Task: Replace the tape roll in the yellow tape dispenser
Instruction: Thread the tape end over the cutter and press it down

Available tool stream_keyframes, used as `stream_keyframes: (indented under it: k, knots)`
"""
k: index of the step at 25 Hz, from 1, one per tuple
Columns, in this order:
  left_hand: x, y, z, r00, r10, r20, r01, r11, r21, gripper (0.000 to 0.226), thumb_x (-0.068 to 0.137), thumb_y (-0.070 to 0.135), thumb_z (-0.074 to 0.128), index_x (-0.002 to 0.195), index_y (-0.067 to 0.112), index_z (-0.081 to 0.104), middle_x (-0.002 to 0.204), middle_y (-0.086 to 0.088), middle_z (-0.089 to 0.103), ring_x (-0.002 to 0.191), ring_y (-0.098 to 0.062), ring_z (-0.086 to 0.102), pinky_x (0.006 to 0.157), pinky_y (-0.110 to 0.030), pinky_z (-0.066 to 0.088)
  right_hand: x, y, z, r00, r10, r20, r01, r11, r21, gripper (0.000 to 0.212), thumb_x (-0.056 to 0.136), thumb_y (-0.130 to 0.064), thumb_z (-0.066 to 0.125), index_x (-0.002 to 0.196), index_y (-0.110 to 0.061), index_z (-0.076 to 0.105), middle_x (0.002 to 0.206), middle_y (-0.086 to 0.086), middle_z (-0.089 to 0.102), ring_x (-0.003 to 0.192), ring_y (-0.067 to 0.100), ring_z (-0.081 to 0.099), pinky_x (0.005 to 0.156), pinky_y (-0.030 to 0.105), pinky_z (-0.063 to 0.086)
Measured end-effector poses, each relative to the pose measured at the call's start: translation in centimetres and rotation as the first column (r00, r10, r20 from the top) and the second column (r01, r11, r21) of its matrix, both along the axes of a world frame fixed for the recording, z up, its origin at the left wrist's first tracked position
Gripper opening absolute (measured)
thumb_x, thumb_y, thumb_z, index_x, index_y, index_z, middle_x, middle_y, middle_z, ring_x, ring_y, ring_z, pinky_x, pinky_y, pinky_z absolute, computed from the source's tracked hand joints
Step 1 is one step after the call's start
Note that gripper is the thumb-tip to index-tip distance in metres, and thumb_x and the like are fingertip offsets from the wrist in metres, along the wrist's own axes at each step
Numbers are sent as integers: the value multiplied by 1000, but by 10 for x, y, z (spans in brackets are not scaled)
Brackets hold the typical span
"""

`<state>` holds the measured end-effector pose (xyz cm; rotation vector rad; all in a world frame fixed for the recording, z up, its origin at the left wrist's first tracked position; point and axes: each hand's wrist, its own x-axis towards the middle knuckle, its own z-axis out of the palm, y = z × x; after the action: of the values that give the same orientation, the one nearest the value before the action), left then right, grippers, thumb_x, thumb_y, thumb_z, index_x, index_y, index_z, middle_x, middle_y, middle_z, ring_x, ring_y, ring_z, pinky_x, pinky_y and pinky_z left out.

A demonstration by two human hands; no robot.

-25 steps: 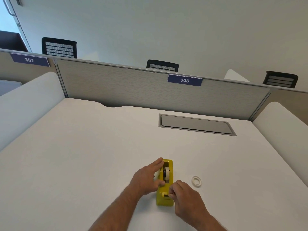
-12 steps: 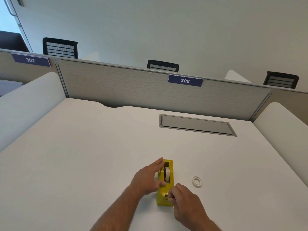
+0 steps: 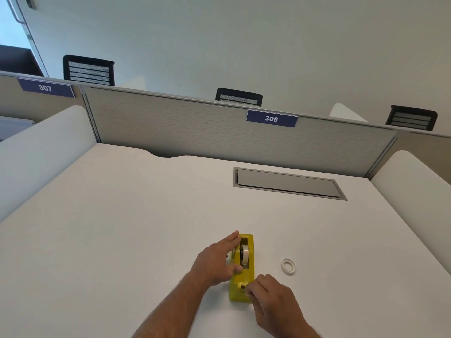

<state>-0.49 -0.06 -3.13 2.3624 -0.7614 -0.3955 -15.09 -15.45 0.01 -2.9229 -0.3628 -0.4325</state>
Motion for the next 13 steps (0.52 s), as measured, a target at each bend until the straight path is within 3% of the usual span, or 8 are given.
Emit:
stream_keyframes:
  k: [4, 8, 13]
  knots:
    - [0, 0, 0, 1000, -3, -4, 3, 1000, 2, 89, 81, 52, 72, 153, 48, 21, 160, 37, 15, 119, -6, 59, 103, -32, 51, -1, -4, -13, 997, 69, 39, -66, 995, -69, 17, 67, -25, 88, 75, -21, 73, 64, -3, 63, 52, 13, 54, 40, 21, 43]
    - [-1, 0, 3, 1000, -3, -7, 3, 1000, 7, 88, 82, 51, 73, 153, 46, 21, 160, 35, 16, 118, -6, 59, 104, -33, 50, -1, -5, -20, 997, 70, 30, -69, 997, -40, 17, 70, -34, 85, 76, -24, 73, 66, -6, 65, 52, 10, 55, 41, 19, 47]
    - [-1, -1, 2, 1000, -23, 1, 23, 1000, 22, 87, 85, 50, 70, 155, 42, 18, 164, 29, 14, 140, -13, 44, 116, -41, 42, -1, -6, -17, 998, 52, 46, -52, 999, -7, 14, 70, -36, 83, 72, -27, 71, 62, -8, 61, 50, 7, 53, 41, 17, 41]
